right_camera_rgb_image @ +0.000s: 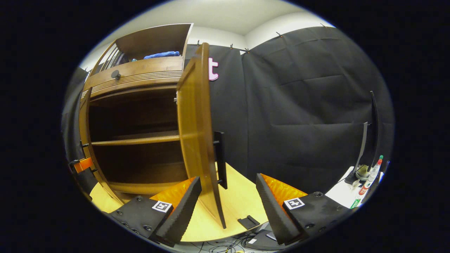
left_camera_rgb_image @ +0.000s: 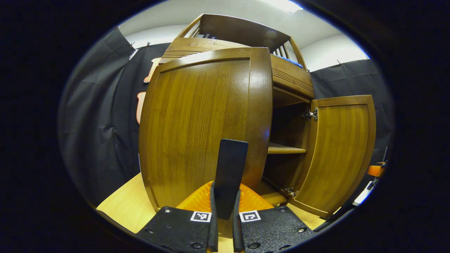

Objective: Open the right door of the double-door shoe cabinet with the right hand, and open the left door with the left hand.

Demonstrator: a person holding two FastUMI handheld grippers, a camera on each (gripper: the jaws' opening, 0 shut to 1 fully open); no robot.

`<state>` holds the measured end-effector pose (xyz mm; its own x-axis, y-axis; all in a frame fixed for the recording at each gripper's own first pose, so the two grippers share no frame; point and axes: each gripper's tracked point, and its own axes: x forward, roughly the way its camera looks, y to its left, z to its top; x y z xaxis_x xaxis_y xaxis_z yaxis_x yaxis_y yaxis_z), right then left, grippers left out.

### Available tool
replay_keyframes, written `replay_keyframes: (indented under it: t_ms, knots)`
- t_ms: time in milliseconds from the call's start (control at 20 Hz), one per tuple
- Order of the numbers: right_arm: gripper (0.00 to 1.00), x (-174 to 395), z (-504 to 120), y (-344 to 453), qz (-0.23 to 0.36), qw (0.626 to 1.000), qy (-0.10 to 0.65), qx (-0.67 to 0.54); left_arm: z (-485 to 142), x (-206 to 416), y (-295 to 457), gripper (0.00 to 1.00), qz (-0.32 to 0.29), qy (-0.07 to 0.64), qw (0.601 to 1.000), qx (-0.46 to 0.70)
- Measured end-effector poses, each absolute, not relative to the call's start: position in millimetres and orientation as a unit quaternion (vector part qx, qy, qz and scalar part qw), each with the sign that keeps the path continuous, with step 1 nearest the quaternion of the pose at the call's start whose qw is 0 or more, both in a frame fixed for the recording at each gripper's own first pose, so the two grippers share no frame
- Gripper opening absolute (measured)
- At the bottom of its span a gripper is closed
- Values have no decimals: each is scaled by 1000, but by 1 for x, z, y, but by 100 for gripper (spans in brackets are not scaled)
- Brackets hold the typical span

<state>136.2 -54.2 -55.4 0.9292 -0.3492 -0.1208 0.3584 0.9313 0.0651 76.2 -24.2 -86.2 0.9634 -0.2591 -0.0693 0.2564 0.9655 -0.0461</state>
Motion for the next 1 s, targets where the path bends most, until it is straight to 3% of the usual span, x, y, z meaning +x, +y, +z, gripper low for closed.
replay_keyframes:
  t_ms: [700,1000]
  knots:
    - [94,147,-57,21,-135,988,63,32,-78,38,25,17,-122,41,991,-28]
    - [94,158,-60,47,-112,991,72,26,-77,28,43,11,-119,41,992,-26]
